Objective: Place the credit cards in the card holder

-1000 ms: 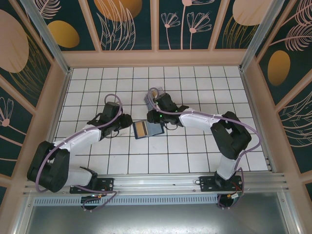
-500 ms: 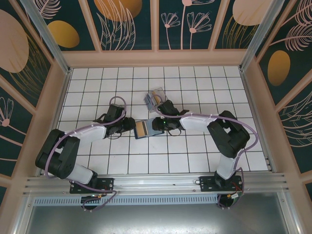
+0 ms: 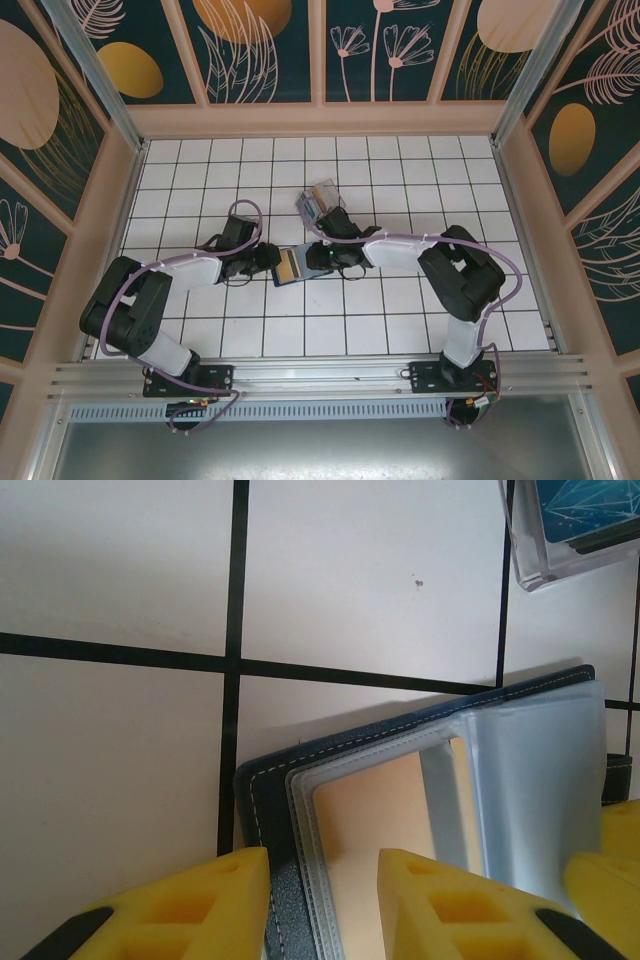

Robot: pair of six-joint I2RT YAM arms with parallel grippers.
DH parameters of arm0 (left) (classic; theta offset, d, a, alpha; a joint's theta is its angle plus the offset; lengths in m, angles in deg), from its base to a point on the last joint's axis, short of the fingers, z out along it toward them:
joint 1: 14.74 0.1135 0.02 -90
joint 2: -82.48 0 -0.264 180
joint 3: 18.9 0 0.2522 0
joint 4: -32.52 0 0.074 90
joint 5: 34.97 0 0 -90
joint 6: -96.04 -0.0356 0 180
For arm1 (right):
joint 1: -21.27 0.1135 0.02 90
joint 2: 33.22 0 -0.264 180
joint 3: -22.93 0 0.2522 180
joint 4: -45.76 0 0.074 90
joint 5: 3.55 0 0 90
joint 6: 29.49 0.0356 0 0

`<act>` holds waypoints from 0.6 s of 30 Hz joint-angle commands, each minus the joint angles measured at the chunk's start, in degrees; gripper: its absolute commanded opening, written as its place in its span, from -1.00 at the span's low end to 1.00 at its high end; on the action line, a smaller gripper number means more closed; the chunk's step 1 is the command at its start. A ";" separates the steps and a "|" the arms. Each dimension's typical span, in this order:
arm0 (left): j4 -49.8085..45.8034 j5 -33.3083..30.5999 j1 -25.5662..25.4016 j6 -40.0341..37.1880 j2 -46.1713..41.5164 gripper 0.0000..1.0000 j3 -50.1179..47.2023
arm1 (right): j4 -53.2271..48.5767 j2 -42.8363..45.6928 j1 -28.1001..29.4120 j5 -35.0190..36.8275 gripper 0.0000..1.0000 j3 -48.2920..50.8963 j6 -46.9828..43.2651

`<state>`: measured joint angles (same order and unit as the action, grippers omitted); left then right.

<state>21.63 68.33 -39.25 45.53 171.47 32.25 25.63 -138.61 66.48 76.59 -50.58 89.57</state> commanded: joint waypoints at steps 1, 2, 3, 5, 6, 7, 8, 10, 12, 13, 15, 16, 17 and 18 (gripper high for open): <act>1.08 0.69 -0.01 0.52 0.53 -0.31 -0.21 | -2.18 0.92 0.58 2.41 -0.27 -1.08 0.41; 1.08 0.75 -0.01 0.64 0.57 -0.31 -0.21 | -2.66 1.27 0.58 3.06 -0.28 -1.08 0.38; 1.08 0.98 0.00 0.77 0.67 -0.31 -0.13 | -3.02 1.74 0.65 3.90 -0.28 -1.03 0.46; 1.34 1.57 -0.01 0.78 0.80 -0.31 -0.12 | -2.80 2.65 0.76 5.67 -0.27 -0.33 0.72; 1.43 1.47 -0.01 0.77 0.95 -0.31 -0.27 | -2.35 3.03 0.84 6.86 -0.27 0.14 0.95; 1.48 1.46 -0.01 0.84 1.05 -0.31 -0.29 | -2.16 3.04 0.84 7.30 -0.26 0.34 1.04; 1.45 1.56 -0.01 0.94 1.27 -0.31 -0.38 | -2.24 2.96 0.89 7.31 -0.26 0.28 1.13; 1.43 2.19 0.00 1.20 1.70 -0.31 -0.29 | -2.41 2.83 1.32 7.95 -0.25 0.09 1.49; 1.76 2.61 -0.01 1.14 1.80 -0.31 -0.48 | -1.54 2.54 1.97 8.44 -0.25 0.26 1.79; 1.87 2.41 -0.01 1.17 1.81 -0.31 -0.61 | -1.29 2.16 2.05 8.18 -0.25 0.11 1.79; 2.04 1.99 0.00 1.27 2.00 -0.31 -0.74 | -1.71 0.91 2.40 7.67 -0.25 -0.84 1.79; 1.96 2.20 -0.01 1.42 2.05 -0.31 -0.78 | -1.87 0.54 2.63 7.67 -0.25 -1.11 1.79; 2.04 2.66 -0.01 1.47 2.22 -0.31 -0.61 | -1.88 0.26 2.90 7.76 -0.25 -1.31 1.97; 2.28 3.25 0.00 1.47 2.32 -0.31 -0.65 | -1.52 0.05 3.10 7.76 -0.25 -1.21 2.13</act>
<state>22.73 69.79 -39.23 46.29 172.63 32.14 24.82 -137.53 68.67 83.43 -50.58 90.90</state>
